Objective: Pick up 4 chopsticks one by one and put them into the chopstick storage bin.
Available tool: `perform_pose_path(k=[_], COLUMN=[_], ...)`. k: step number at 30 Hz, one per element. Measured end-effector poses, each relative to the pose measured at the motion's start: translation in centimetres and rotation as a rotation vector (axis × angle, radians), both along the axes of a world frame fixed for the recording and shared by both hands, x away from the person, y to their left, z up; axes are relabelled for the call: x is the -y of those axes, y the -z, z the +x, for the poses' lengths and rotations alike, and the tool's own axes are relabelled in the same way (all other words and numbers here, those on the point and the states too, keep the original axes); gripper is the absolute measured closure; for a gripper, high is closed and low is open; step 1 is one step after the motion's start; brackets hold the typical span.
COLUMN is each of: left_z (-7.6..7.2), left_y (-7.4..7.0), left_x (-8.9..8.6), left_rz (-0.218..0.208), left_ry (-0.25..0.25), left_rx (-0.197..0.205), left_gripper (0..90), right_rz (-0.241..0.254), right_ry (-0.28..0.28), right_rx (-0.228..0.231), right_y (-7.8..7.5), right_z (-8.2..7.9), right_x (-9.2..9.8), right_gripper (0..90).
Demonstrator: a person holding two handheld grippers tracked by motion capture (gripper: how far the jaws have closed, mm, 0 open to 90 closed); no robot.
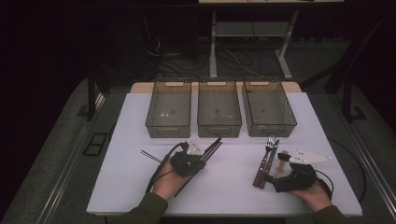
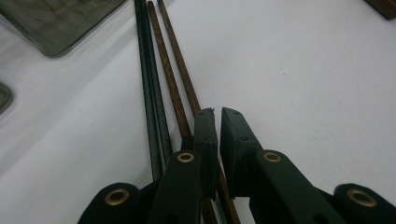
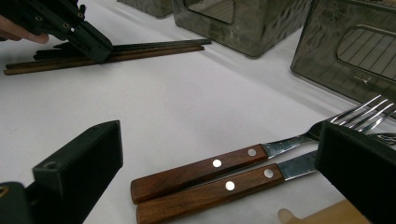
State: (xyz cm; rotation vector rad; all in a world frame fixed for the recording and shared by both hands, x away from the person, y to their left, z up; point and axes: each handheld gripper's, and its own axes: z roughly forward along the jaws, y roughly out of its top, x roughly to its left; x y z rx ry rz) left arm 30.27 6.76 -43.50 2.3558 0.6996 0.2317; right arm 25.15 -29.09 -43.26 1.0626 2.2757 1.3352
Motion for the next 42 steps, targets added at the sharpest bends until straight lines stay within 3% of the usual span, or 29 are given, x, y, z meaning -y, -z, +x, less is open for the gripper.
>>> perform_pose_path(k=[8, 15, 23, 26, 29, 34, 38, 42], left_z=[0.1, 0.0, -0.1, -0.2, -0.4, -0.6, -0.8, -0.9], left_y=[-0.2, 0.0, 0.1, 0.3, 0.4, 0.5, 0.5, 0.5], left_x=[-0.4, -0.1, -0.3, -0.2, 0.1, 0.1, 0.2, 0.4], left_rz=[0.000, 0.025, 0.019, 0.009, 0.025, 0.020, 0.042, 0.037], left_ry=[-0.020, -0.007, -0.012, -0.007, 0.003, -0.020, -0.011, -0.027], left_rx=[0.017, 0.016, 0.006, -0.022, -0.003, -0.014, 0.011, 0.006], left_gripper=[85.0, 85.0, 83.7, 83.4, 81.9, 81.6, 81.8, 82.8], right_rz=[0.000, 0.000, -0.002, -0.001, 0.001, -0.001, -0.002, -0.003], right_ry=[-0.001, -0.001, -0.001, 0.000, 0.001, -0.001, -0.004, -0.004], right_rx=[0.001, 0.001, 0.002, 0.001, 0.000, 0.001, 0.002, 0.001], right_y=[0.0, 0.0, 0.0, -0.1, -0.1, -0.1, 0.0, 0.0], right_z=[0.0, 0.0, 0.0, 0.0, 0.0, 0.0, 0.0, 0.0], right_x=[0.0, 0.0, 0.0, 0.1, 0.1, 0.0, 0.0, -0.1], right_gripper=[0.6, 0.6, 0.6, 0.6, 0.6, 0.6, 0.6, 0.6])
